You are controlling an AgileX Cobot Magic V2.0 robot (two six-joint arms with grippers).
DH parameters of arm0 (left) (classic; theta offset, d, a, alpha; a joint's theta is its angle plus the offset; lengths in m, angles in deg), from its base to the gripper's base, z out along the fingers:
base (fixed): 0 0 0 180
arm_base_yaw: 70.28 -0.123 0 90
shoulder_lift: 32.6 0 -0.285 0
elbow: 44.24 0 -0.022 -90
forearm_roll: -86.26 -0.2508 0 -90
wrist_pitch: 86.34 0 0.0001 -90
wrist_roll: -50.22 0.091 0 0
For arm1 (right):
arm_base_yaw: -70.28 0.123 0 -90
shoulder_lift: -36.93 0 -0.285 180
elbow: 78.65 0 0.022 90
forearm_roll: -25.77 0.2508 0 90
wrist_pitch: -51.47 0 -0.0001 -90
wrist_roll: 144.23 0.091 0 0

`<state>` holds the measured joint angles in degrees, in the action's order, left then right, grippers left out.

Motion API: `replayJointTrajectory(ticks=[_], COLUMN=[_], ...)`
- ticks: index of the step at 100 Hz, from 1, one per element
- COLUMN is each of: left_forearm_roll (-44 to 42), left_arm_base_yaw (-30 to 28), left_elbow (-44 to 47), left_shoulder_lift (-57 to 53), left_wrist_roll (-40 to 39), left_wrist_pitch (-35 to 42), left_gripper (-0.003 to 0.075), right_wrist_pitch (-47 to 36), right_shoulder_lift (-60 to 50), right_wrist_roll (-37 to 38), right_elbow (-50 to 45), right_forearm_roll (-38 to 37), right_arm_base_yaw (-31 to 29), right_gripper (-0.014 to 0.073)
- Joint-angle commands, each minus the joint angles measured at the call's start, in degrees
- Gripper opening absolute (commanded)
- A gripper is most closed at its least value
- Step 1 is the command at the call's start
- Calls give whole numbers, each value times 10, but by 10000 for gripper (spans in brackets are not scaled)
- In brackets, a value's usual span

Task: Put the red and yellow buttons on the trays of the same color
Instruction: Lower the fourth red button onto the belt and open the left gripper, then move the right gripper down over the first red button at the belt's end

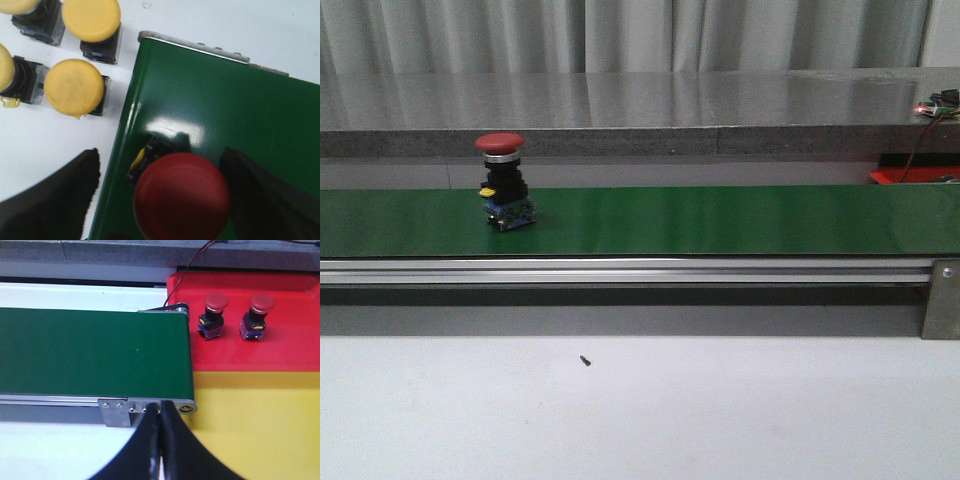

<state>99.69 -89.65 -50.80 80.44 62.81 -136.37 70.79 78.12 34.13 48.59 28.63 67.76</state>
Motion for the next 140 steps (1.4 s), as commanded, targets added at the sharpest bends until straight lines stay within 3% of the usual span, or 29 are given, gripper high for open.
replayJointTrajectory(ticks=[1, 22, 34, 43, 58, 109, 140], left_forearm_roll=[26, 29, 29, 29, 30, 37, 55], left_arm_base_yaw=[3, 7, 20, 38, 72, 151, 152], left_elbow=[-17, -16, -2, 27, 91, 304, 403], left_shoulder_lift=[-33, -81, -126, -170, -248, -523, -674], left_wrist_roll=[4, 5, 8, 8, 8, 6, 6], left_wrist_pitch=[15, 6, 2, 12, 34, 14, -11], left_gripper=[626, 594, 520, 362, -18, -20, -20], right_wrist_pitch=[-41, -41, -41, -41, -41, -41, -42], right_shoulder_lift=[-1, -1, -1, -1, -1, -1, -1], right_wrist_roll=[-2, -2, -2, -2, -2, -2, -2], right_elbow=[16, 16, 16, 16, 16, 16, 16], right_forearm_roll=[-2, -2, -2, -2, -2, -2, -2], right_arm_base_yaw=[1, 1, 1, 1, 1, 1, 1], right_gripper=[-57, -57, -57, -57, -57, -57, -57])
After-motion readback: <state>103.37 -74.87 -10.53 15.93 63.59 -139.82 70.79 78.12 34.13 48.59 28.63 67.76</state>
